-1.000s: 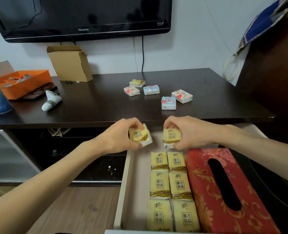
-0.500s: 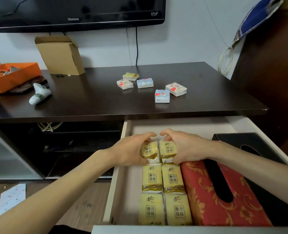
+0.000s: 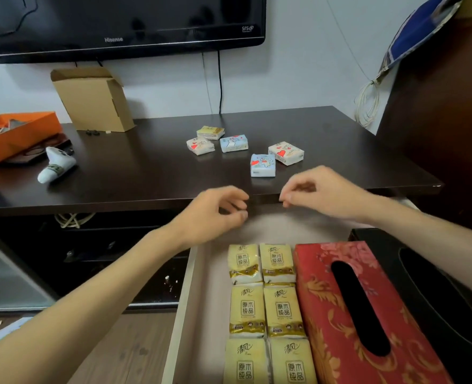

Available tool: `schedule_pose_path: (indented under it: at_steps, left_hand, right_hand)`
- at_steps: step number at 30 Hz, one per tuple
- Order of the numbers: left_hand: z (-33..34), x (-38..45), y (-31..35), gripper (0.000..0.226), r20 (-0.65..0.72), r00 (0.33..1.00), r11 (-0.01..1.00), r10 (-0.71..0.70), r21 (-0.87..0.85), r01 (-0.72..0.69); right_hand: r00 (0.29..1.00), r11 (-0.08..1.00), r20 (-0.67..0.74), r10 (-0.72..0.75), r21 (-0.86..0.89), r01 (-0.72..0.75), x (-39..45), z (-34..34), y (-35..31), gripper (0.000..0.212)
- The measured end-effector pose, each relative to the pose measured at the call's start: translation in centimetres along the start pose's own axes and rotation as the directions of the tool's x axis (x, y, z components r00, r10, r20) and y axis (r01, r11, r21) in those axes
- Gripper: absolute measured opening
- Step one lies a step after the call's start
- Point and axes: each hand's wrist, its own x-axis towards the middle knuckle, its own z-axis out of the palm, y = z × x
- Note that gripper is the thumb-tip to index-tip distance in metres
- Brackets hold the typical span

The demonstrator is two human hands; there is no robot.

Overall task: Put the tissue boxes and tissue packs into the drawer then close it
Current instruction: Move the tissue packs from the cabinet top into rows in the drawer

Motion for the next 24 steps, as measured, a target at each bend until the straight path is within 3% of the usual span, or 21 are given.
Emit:
schedule_pose_path:
  at_steps: [3,6,9,14,18,24]
  left_hand:
    - [-1.5,3.2,0.8,0.023,-0.111,0.993,0.999,0.042,-0.001,-0.043]
    - [-2.3,6.9,0.3,0.027,-0.13,0.991,0.994,0.012,0.112,0.003]
    - [-3.0,10.8,-1.4,0.04,-0.13,0.988,0.97,-0.087,0.216,0.114]
    - [-2.4,15.3,-4.9,0.062,-0.143,0.981,0.897,-0.13,0.404,0.178]
    - [-1.7,16.4,-7.0,0.057,-0.137,0.978,0.854,-0.16,0.478,0.207]
    - [-1.8,15.8,-6.6,0.05,-0.217,0.971,0.82,-0.096,0.537,0.201]
  right_hand:
    - [0.986,0.999,-0.165,0.014,0.039,-0.008,2.6,-2.1,0.9,0.014]
    - [0.962,0.998,-0.268,0.041,-0.027,-0.05,5.4,-2.8,1.9,0.014]
    - [0.977,0.993,-0.212,0.027,-0.103,-0.05,7.8,-2.0,2.0,0.017]
    - [0.981,0.9,-0.139,-0.133,-0.432,0.06,9.3,1.9,3.4,0.032]
    - [0.972,0.92,-0.183,-0.146,-0.386,0.066,9.9,3.0,5.2,0.043]
    - [0.961,0.943,-0.24,-0.136,-0.33,0.051,9.8,3.0,5.3,0.031]
